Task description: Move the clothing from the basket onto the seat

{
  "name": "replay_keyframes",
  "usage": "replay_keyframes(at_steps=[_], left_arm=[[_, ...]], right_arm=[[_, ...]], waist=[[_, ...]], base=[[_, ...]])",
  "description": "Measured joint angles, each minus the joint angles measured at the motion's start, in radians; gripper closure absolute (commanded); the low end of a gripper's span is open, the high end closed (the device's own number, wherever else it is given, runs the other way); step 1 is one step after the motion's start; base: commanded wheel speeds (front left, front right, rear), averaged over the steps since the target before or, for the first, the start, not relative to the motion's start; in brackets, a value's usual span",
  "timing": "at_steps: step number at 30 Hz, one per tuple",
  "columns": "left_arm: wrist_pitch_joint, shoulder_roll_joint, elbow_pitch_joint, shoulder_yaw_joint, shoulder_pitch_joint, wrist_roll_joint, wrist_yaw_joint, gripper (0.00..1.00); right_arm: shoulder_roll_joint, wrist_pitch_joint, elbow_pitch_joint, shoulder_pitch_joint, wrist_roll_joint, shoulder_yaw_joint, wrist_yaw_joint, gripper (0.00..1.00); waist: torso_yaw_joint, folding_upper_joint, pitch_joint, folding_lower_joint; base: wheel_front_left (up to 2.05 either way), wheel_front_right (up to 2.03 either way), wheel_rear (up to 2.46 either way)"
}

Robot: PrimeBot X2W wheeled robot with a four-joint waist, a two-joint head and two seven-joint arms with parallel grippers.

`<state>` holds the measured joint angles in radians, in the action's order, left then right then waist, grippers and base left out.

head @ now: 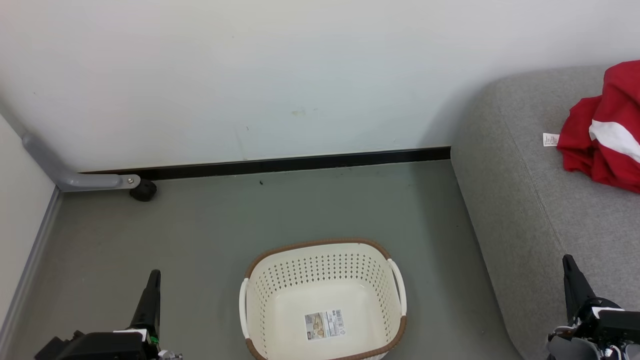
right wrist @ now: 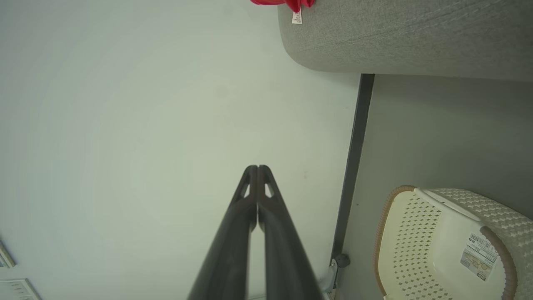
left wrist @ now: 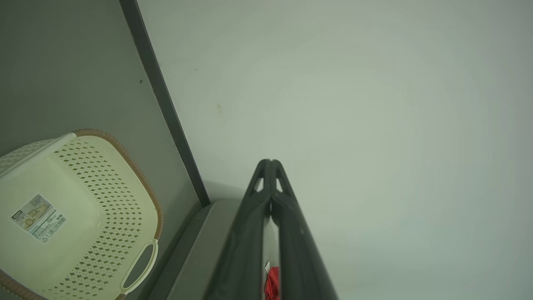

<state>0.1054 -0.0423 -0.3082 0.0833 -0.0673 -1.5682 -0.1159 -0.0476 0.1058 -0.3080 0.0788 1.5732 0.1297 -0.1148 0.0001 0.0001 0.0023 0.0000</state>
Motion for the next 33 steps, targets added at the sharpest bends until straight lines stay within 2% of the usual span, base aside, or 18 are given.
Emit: replay_keyframes(at_steps=[33], left_arm=[[0.008, 0.001, 0.004, 0.003, -0.009, -0.016, -0.007, 1.0]], right_arm=[[0.004, 0.007, 0.003, 0.005, 0.021, 0.007, -0.001, 1.0]], waist=[[0.0, 0.0, 0.0, 0.0]], base=[[0.0, 0.0, 0.0]])
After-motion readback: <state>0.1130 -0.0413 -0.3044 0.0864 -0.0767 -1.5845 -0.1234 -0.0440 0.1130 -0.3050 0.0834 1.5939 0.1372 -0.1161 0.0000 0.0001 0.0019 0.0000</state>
